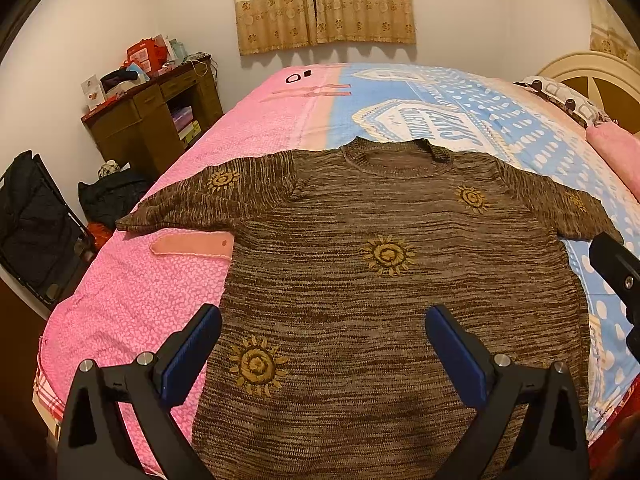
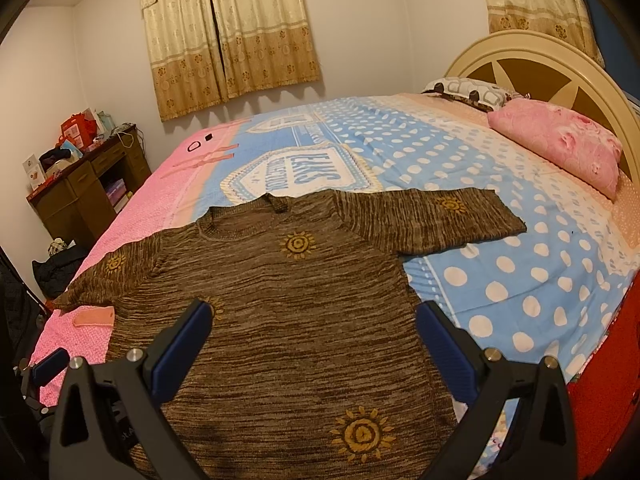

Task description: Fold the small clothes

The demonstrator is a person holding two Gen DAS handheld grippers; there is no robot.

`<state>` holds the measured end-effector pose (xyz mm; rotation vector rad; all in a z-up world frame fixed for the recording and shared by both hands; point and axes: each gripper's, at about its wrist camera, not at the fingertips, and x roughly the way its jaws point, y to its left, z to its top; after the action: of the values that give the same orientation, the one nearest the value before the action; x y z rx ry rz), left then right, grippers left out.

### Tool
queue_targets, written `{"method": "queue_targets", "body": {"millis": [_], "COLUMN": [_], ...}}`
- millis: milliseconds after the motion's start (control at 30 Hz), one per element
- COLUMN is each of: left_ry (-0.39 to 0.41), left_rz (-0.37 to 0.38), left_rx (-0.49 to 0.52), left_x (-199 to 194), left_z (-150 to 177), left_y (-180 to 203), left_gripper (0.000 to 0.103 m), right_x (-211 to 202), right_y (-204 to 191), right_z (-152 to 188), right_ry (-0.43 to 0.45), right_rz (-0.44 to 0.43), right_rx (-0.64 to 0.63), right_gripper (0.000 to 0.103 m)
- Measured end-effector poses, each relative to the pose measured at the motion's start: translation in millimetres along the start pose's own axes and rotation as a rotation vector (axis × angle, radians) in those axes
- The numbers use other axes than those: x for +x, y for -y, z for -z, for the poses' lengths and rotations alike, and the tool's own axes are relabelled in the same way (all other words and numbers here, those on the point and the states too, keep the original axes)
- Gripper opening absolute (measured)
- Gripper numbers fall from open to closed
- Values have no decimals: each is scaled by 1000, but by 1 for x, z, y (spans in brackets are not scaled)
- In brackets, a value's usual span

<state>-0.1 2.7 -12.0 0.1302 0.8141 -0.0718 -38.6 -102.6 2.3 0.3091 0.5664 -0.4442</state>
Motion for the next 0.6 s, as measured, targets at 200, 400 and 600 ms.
{"method": "queue_targets", "body": {"millis": [200, 400, 600], "left_ry": [1, 1, -1], "left_rz": [5, 7, 9], "left_rx": [-3, -2, -2], "left_x": [-2, -2, -3], "left_z": [1, 1, 1], "left_y": [0, -1, 0], "left_gripper": [102, 102, 102], "right_x": [0, 0, -1], "right_y": [0, 1, 0], "right_z": [0, 1, 2], "right_ry": [-2, -2, -3], "right_rz": [-1, 0, -1], "right_rx": [0, 0, 1], "right_gripper": [103, 103, 103]}}
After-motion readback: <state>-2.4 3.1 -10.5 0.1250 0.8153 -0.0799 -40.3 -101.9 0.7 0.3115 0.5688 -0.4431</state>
